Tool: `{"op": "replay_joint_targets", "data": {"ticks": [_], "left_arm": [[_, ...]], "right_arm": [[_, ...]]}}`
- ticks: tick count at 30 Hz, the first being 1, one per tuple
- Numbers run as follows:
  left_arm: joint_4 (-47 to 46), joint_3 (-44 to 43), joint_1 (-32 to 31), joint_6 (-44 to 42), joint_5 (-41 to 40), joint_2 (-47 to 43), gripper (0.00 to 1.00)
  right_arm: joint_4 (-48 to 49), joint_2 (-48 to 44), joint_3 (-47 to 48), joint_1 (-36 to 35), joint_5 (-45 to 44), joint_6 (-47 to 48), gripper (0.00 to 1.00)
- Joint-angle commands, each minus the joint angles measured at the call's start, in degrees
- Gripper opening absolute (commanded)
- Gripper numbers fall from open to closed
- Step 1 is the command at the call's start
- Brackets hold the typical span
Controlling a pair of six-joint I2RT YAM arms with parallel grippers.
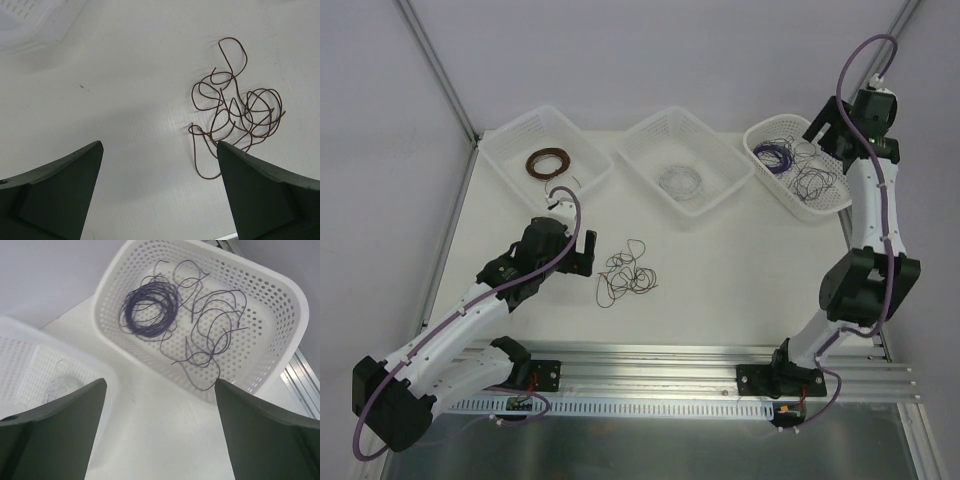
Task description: Untangle the cables
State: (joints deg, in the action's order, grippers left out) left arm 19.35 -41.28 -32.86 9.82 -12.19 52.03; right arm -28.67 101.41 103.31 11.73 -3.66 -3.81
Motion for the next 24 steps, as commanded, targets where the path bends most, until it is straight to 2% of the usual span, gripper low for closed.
{"op": "replay_joint_targets", "data": {"ticks": [1,4,7,10,14,19,24], "left_arm": [[-0.5,-0.6,0.7,1.1,3.0,0.9,0.99],[0.2,-1.0,0.7,1.5,4.0,2.1,0.99],[0.7,-1.3,0.8,2.1,5.4,4.4,0.99],[1.2,-1.8,0.8,3.4,7.2,6.5,0.99],[1.2,-2.5,0.8,5.4,9.1,9.7,0.97],[1.1,-7.6,1.0,6.0,13.7,17.1,0.89],[-1.2,-11.4,0.3,10.3,16.1,23.0,0.84]], "right_arm": [[-4.9,-10.7,-5.4,-3.3,-1.5,-0.5,0.95],[-6.6,-18.8,-14.1,-6.6,-0.2,-2.4,1.00],[-6.2,-27.9,-24.8,-9.9,6.2,-4.4,0.97],[-6.7,-34.7,-33.9,-15.1,6.8,-4.9,0.97],[-5.8,-46.5,-43.7,-25.4,7.1,-6.3,0.97],[-2.0,-54.5,-55.3,-36.4,6.1,-9.4,0.97],[0.7,-58.2,-61.5,-41.8,4.1,-11.7,0.97]]}}
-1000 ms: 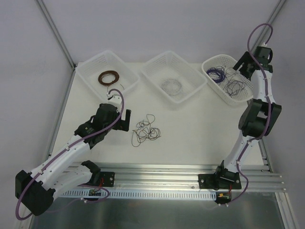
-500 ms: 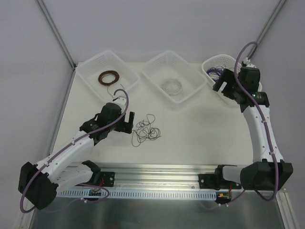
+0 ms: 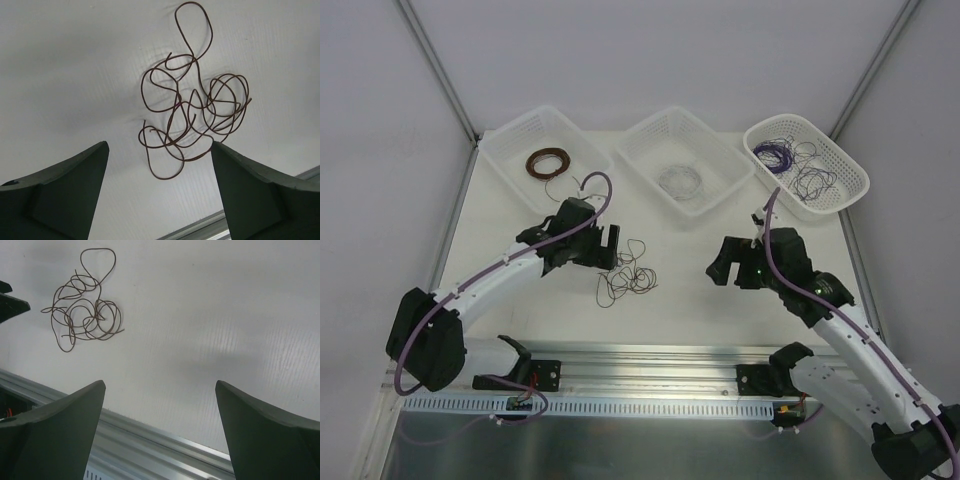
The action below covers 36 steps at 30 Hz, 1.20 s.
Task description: Untangle the cables
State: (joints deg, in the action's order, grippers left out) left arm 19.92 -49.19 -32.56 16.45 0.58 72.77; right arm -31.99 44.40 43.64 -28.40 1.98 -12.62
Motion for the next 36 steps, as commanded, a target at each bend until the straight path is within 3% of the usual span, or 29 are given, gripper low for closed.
{"op": "replay_joint_targets", "data": {"ticks": [1,5,11,15,16,19,20,28,36], "left_arm": [[-2.0,-4.1,-1.3,4.1,3.0,4.3,0.84],[-2.0,-6.2,-5.0,5.3,-3.6,8.9,0.76],[-1.6,-8.8,-8.1,6.4,-10.3,16.2,0.55],[-1.5,-9.7,-9.0,6.6,-13.0,17.7,0.34],[-1.4,-9.8,-9.3,6.6,-13.3,18.0,0.22],[-0.4,-10.9,-11.0,6.1,-15.2,16.9,0.03],[0.4,-11.3,-11.8,6.0,-16.2,16.2,0.01],[3.4,-15.4,-18.1,10.1,-13.2,5.4,0.00],[3.8,-17.4,-18.8,14.6,-8.1,-1.7,0.01]], "right_arm": [[3.8,-1.9,-2.2,-2.3,-3.5,-3.0,0.97],[4.1,-4.1,-4.1,-3.3,-4.1,-3.8,0.97],[7.0,-4.9,-7.2,-4.8,-2.5,-5.7,0.97],[9.4,-3.1,-8.2,-7.4,-2.7,-6.4,0.97],[10.6,-2.7,-8.7,-8.4,-2.9,-6.7,0.97],[14.0,-0.8,-9.8,-10.1,-2.5,-8.3,0.97],[15.2,-0.3,-10.1,-10.5,-2.4,-8.6,0.97],[31.3,9.0,-12.7,-13.4,0.8,-15.7,0.98],[52.3,19.2,-15.3,-15.6,5.5,-19.3,0.99]]}}
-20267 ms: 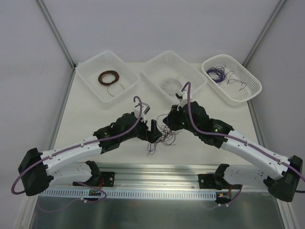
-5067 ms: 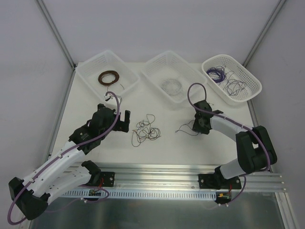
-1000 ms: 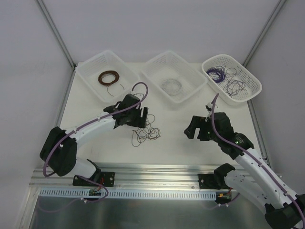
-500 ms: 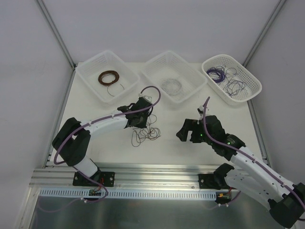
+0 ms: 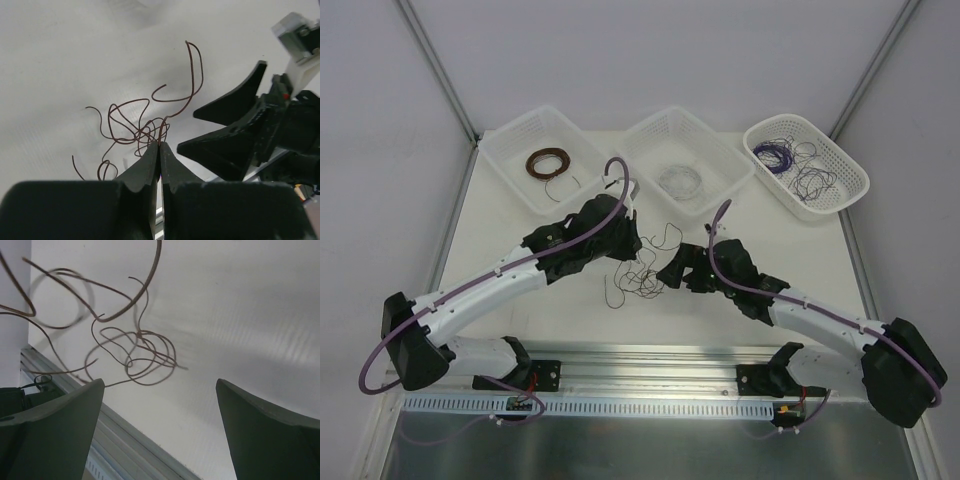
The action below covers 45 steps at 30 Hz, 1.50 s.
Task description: Untangle the cables
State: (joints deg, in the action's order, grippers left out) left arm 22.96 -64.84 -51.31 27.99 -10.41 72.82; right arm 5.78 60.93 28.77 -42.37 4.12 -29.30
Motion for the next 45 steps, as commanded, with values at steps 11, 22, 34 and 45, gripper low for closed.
{"op": "replay_joint_targets", "data": {"ticks": [11,22,34,45], "left_arm": [[0.9,-0.6,-0.1,6.7,-0.6,-3.0,0.00],[1.9,-2.0,-0.1,6.4,-4.6,-9.4,0.00],[10.3,-15.6,7.5,-4.0,-12.0,-13.5,0.00],[16.0,-22.4,19.0,-12.4,-20.8,-14.5,0.00]], "right_arm": [[16.2,8.5,0.8,-6.9,-3.3,-0.9,0.97],[12.2,23.3,6.8,-7.1,-6.8,-4.0,0.77],[-0.5,23.3,7.0,-7.0,-14.9,-7.3,0.21],[-17.7,10.8,3.5,0.9,-22.4,-7.0,0.02]]}}
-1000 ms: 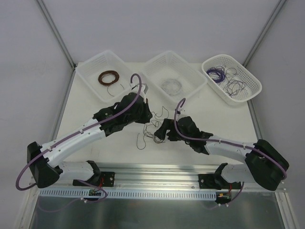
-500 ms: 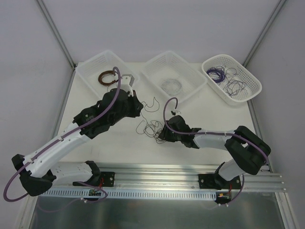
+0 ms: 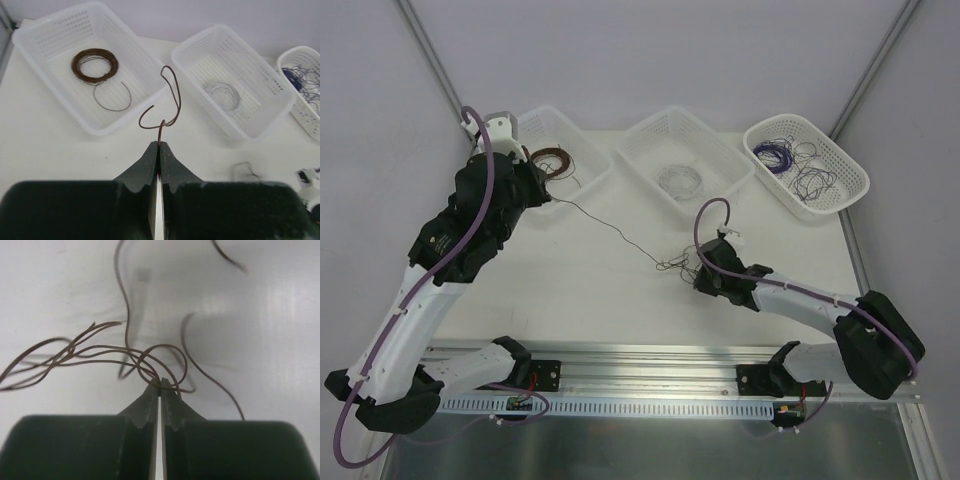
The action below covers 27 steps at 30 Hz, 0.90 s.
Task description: Untangle the cables
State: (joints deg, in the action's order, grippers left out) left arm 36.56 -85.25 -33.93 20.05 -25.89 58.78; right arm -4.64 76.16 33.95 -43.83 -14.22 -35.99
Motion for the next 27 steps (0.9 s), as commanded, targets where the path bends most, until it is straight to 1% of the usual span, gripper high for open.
{"op": "replay_joint_targets", "data": {"ticks": [1,6,10,12,16,17,20,23,25,27], "left_arm": [[2.7,-2.5,1.9,-4.5,-5.7,-0.3,0.00],[3.2,-3.2,2.7,-5.9,-7.9,-0.9,0.00],[3.8,-3.8,3.5,-7.8,-11.0,-0.7,0.00],[4.4,-3.9,4.0,-9.3,-14.2,-0.4,0.00],[5.5,-5.3,5.5,-11.4,-18.3,0.1,0.00],[5.9,-5.7,5.6,-12.0,-20.8,0.4,0.00],[6.3,-7.3,6.0,-14.0,-23.9,1.2,0.00],[6.4,-8.6,6.2,-14.6,-23.3,1.6,0.00],[6.6,-9.5,6.4,-15.7,-25.2,2.0,0.00],[6.7,-10.1,6.4,-14.9,-23.9,2.1,0.00]], "right_arm": [[-8.1,-5.8,-2.0,3.0,-4.5,0.5,0.02],[-14.0,-13.1,-3.3,8.5,-5.8,3.3,0.01],[-17.7,-18.8,-4.9,13.5,-5.2,5.7,0.01],[-20.5,-21.6,-4.6,16.8,-4.6,7.4,0.01],[-25.6,-26.0,-3.7,23.2,-0.6,11.1,0.02],[-26.4,-27.1,-3.1,25.6,1.1,11.6,0.02],[-29.2,-30.2,-1.4,29.8,3.2,14.7,0.03],[-31.5,-31.3,0.6,31.0,3.8,17.1,0.03],[-32.4,-31.6,1.9,31.4,3.7,17.8,0.04],[-32.9,-32.2,2.3,31.5,4.5,18.1,0.04]]}}
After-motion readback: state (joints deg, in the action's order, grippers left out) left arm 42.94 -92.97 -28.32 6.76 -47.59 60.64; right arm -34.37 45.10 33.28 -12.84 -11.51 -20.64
